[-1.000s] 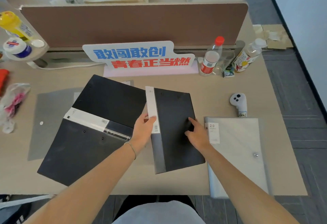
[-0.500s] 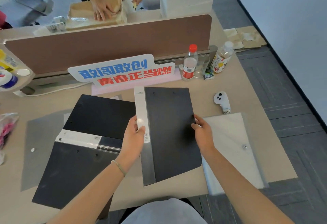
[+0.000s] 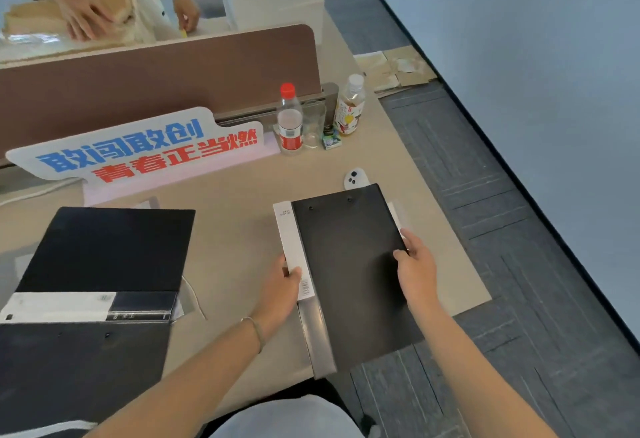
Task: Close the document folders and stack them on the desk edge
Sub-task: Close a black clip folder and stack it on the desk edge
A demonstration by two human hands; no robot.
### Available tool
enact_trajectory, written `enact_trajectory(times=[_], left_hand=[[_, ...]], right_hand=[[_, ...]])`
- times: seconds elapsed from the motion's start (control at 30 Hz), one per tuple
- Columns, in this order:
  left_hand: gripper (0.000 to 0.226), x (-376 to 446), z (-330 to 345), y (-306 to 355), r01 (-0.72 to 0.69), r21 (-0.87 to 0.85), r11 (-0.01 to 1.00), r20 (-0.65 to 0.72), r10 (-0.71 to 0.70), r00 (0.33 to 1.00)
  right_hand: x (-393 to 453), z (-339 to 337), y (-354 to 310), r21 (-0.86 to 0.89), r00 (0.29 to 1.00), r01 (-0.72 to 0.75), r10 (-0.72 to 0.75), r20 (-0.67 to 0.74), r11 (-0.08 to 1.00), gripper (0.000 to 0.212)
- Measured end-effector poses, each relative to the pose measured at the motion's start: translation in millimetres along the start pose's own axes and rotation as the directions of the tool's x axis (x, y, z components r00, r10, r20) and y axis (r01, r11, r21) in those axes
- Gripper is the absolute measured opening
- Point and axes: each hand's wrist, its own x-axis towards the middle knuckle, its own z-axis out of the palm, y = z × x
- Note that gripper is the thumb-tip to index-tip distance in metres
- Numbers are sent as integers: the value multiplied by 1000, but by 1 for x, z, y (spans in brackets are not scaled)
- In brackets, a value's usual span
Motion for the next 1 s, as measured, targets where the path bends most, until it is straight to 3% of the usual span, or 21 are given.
enact_trajectory(times=[0.2, 0.6, 0.77, 1.0], left_hand=[[25, 7, 44, -12, -1, 174, 985, 18, -2, 1000], [62, 24, 86, -21, 37, 240, 970, 14, -41, 999], [41, 22, 95, -18, 45, 248, 968, -19, -42, 999], [30, 22, 93, -18, 49, 243, 969, -8, -48, 999]], right_hand=[[16, -26, 25, -94, 999, -29, 27, -28, 995, 52], [43, -33, 52, -273, 999, -48, 47, -11, 961, 54], [46, -35, 60, -319, 998, -39, 50, 24, 947, 58], [48, -37, 66, -370, 999, 34, -22, 36, 929, 60]])
